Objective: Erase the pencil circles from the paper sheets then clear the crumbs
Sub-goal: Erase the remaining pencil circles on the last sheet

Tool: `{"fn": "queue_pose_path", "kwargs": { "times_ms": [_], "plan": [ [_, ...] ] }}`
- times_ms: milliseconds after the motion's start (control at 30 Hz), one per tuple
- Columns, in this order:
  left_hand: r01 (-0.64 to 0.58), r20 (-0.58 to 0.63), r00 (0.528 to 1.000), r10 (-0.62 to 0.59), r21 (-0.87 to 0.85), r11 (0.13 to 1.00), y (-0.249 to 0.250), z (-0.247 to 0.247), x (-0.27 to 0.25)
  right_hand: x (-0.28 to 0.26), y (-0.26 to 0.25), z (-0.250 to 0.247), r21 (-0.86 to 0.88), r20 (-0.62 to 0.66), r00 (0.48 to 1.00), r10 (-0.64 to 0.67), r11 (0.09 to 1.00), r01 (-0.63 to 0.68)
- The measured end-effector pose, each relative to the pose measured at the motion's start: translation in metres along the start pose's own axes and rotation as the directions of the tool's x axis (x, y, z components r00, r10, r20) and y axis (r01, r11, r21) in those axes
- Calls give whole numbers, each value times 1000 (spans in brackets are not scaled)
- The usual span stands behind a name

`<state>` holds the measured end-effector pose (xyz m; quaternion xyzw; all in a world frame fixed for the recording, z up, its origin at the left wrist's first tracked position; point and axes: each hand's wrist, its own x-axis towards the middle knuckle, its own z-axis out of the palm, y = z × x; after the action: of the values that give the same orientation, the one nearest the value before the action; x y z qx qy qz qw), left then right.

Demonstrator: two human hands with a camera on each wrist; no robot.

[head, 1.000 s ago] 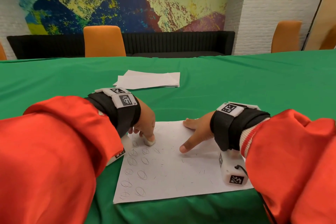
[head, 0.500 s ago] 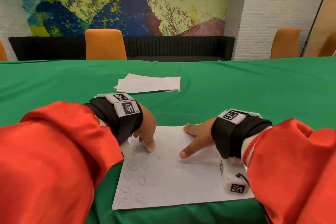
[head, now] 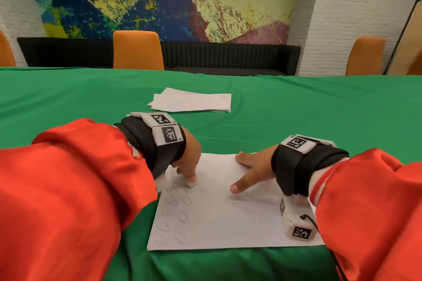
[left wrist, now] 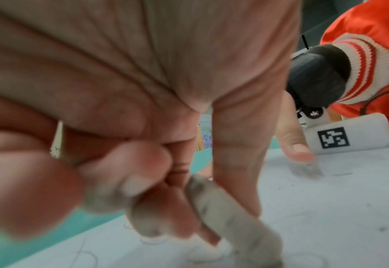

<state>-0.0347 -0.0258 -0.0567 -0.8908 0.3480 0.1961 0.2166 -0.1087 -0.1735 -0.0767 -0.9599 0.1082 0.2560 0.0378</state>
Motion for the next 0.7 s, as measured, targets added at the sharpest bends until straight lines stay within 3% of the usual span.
{"fn": "queue_pose_path", "kwargs": {
  "times_ms": [167,267,500,600,700],
  "plan": [
    [-99,-20,995,97,-196,976,-1,-1,2,3,0,1,-20,-2,1000,-3,1000,3],
    [-123,-20,992,122,-125,984,10,3,5,3,0,2,-20,-4,1000,1,1000,-1],
    [-8,30,999,9,-43,999,1,-2,5,3,1,1,-7,-3,1000,-2,1000,2],
    [-15,23,1000,17,-109,994,-6,-3,8,3,1,1,-7,0,1000,-5,1000,5],
    [-97,4,995,100,-185,978,4,-2,9,4,1,1,-17,-7,1000,-11,1000,11]
  ]
}}
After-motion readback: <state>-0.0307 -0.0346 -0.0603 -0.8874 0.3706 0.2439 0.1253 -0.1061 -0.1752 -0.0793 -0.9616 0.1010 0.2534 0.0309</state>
